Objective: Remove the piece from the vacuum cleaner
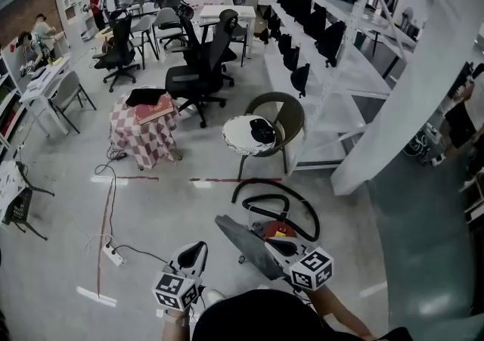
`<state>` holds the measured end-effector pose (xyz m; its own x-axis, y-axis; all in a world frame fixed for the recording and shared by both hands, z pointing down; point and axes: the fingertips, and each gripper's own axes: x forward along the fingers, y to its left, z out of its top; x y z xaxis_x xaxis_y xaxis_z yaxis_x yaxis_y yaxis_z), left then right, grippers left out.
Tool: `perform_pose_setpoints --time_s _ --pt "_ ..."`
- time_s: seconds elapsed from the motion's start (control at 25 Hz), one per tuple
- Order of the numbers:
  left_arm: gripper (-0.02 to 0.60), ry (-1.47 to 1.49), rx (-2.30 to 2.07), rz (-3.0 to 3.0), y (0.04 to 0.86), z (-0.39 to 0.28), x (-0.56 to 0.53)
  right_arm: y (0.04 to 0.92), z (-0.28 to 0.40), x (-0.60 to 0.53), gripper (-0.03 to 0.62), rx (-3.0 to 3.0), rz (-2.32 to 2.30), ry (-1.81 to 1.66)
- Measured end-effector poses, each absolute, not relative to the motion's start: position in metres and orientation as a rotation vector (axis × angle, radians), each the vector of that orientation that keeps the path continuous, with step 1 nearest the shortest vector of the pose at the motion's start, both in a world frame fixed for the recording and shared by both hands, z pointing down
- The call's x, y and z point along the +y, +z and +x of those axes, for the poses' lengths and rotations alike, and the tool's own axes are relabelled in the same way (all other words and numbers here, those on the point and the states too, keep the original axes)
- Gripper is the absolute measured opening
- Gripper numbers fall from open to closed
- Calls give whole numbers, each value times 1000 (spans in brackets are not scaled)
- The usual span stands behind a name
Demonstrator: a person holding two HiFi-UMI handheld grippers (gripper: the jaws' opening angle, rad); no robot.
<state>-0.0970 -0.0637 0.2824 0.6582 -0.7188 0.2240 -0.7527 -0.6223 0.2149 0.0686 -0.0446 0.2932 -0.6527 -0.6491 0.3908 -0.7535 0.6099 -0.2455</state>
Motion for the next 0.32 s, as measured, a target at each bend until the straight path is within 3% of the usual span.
perform_pose_setpoints --time_s 0.32 --pt "23 178 -1179 2586 279 -102 -57 291 67 -37 35 -2564 1155 576"
